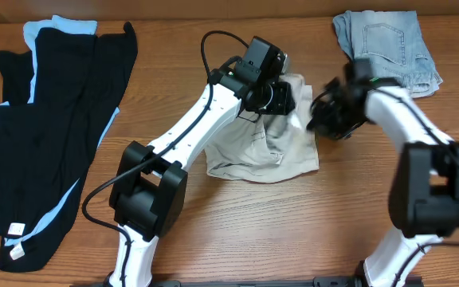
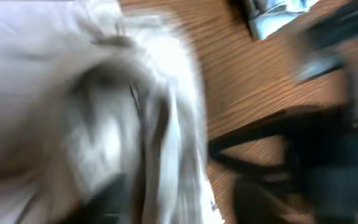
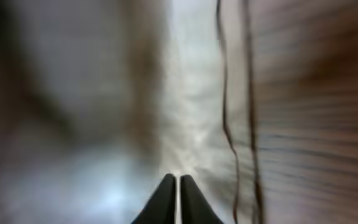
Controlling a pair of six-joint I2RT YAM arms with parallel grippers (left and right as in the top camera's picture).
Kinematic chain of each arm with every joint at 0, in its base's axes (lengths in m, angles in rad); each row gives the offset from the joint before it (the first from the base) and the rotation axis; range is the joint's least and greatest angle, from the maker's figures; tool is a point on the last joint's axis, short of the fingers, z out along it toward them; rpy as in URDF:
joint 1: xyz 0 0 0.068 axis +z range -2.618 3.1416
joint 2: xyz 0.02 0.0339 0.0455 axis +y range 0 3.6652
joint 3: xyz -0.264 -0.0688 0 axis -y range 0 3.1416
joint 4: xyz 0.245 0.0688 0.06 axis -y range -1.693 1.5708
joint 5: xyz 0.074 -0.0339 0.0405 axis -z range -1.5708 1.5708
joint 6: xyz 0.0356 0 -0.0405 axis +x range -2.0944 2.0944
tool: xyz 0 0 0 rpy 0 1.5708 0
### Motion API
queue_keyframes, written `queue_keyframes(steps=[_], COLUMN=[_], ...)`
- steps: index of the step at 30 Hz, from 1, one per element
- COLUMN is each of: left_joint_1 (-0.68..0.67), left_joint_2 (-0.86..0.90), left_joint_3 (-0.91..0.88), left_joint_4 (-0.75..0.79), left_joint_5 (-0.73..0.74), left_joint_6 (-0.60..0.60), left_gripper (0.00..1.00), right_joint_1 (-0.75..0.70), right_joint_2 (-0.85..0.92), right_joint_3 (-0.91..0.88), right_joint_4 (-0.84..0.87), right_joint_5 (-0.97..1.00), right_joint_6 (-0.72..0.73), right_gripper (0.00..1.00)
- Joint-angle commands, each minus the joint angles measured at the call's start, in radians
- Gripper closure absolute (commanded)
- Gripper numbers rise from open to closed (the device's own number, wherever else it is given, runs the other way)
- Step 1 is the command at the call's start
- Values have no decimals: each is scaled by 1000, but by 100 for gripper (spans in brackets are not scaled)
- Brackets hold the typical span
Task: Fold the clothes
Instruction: 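Fold the shorts' left side over toward the right gripper with the left gripper, then grasp the folded shorts with the right gripper and lift them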
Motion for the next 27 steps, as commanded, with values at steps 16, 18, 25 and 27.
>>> queue_keyframes(steps=[16, 18, 25, 27], left_joint_1=[75, 109, 204, 225], left_joint_2=[-55, -62, -65, -61], left_joint_3=[491, 573, 653, 649], left_joint_4=[-364, -489, -777, -812], left_joint_5=[74, -28, -375, -421], left_joint_6=[112, 160, 267, 267], left_gripper=[0, 0, 0, 0], right_joint_1=[-161, -151, -92, -76], right_joint_2=[-203, -180, -49, -17], right_joint_3=[138, 131, 129, 129], right_joint_4=[-102, -102, -93, -84], right_joint_5=[-23, -18, -10, -10], right_joint_6=[-70, -72, -136, -145], right_gripper=[3, 0, 0, 0])
